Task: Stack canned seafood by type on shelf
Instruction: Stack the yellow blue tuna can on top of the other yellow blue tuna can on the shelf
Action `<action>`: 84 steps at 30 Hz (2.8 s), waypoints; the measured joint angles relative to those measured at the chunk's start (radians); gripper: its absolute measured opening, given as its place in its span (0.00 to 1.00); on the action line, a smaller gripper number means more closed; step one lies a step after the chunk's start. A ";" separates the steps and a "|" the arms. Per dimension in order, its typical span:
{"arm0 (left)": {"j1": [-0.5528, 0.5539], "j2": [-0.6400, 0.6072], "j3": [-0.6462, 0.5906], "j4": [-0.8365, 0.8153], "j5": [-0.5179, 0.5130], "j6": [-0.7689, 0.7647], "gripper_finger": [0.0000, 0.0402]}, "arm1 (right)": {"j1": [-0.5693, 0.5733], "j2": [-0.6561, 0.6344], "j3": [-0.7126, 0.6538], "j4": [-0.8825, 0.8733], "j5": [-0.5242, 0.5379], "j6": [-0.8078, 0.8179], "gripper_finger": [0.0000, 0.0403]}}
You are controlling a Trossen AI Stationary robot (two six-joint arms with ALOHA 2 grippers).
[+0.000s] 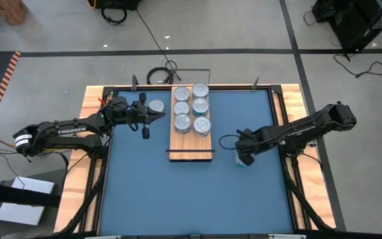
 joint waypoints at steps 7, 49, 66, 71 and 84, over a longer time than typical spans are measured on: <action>0.000 0.000 0.000 0.000 0.000 0.000 0.00 | -0.003 0.000 -0.073 0.144 -0.054 -0.013 0.00; -0.362 -0.112 0.000 -0.160 -0.152 0.135 0.00 | 0.330 0.223 0.043 0.346 -0.001 0.089 0.00; -0.753 -0.112 0.000 -0.220 -0.495 0.135 0.00 | 0.352 0.327 0.079 0.612 0.043 0.023 0.00; -0.882 -0.108 0.000 -0.252 -0.495 0.129 0.00 | 0.352 0.328 0.079 0.753 0.106 -0.020 0.00; -1.126 0.041 0.000 -0.193 -0.615 0.050 0.00 | 0.355 0.365 0.079 0.865 0.172 -0.046 0.00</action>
